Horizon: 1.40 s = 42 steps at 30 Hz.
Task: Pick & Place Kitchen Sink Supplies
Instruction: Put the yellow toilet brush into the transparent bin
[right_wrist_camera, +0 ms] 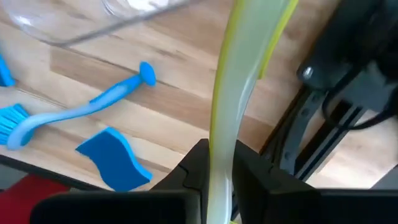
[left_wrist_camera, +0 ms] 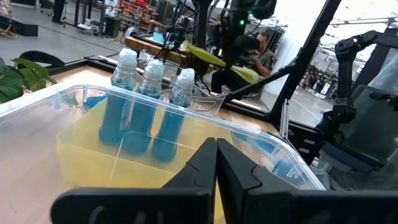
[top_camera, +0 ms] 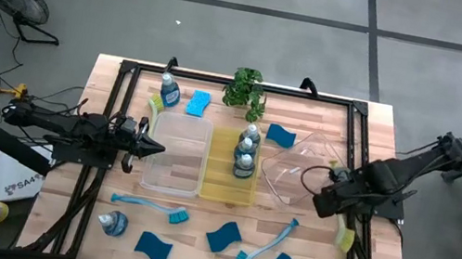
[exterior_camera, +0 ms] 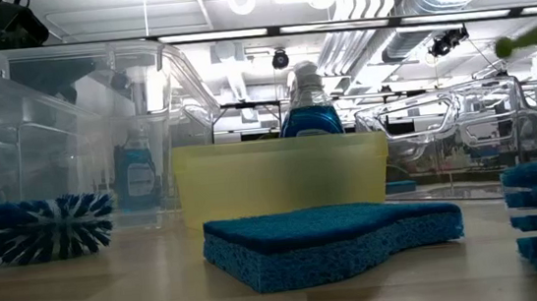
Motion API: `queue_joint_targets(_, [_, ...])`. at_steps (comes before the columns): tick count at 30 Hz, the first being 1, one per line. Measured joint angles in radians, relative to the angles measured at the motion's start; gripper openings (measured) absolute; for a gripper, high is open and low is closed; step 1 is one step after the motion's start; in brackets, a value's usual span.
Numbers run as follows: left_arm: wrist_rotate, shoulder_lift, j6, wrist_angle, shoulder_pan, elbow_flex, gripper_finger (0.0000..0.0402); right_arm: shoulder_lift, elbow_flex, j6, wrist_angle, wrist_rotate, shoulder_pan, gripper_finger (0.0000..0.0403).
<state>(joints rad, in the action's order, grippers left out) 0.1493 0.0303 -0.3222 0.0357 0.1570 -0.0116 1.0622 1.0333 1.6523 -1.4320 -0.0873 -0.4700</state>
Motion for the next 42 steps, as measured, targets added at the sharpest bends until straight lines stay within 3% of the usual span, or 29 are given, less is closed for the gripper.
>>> queue_joint_targets(10, [0.000, 0.000, 0.000, 0.000, 0.000, 0.000, 0.0002, 0.000, 0.144, -0.369, -0.059, 0.282, 0.199, 0.0047])
queue_joint_targets(21, [0.000, 0.000, 0.000, 0.000, 0.000, 0.000, 0.0002, -0.010, 0.135, -0.403, 0.102, 0.598, 0.399, 0.0049])
queue_joint_targets(32, [0.000, 0.000, 0.000, 0.000, 0.000, 0.000, 0.0002, -0.175, -0.217, -0.171, 0.499, 0.613, 0.399, 0.0041])
queue_joint_targets(42, [0.000, 0.000, 0.000, 0.000, 0.000, 0.000, 0.0002, -0.194, -0.413, -0.009, 0.701, 0.545, 0.369, 0.0039])
